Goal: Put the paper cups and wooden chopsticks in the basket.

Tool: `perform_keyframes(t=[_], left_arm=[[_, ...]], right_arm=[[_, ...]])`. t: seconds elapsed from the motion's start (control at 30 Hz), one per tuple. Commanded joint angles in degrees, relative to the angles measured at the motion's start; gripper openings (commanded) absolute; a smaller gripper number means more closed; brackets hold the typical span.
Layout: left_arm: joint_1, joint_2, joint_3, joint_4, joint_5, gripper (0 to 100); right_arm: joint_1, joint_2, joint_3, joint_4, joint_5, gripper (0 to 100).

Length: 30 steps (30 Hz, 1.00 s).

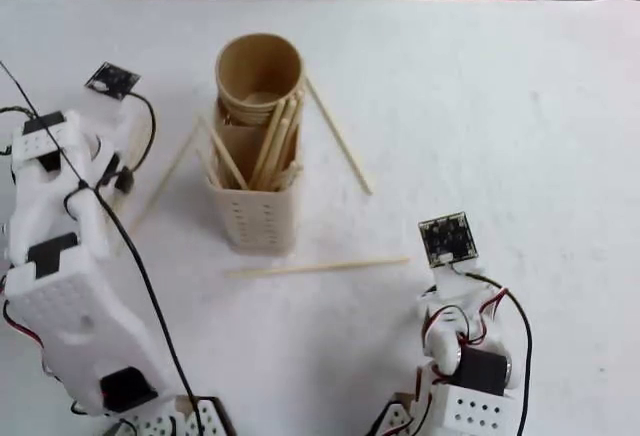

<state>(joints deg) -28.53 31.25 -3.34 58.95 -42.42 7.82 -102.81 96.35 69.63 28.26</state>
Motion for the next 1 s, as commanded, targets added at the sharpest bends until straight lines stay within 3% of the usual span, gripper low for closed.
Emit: perform_keyframes(t=[0.0,0.47,0.97], left_arm=[[-0.4,2.5,-3.9,0.0,-0.6,20],[2.3,11.6,-8.4,4.9,-5.2,5],[3.2,-6.6,-7.8,14.2,-3.6,3]], right_arm=[[0.6,-0.4,0.5,0.0,0.5,2.4],[0.6,-0.4,0.5,0.0,0.5,2.4],[0.6,-0.4,0.5,0.0,0.5,2.4]])
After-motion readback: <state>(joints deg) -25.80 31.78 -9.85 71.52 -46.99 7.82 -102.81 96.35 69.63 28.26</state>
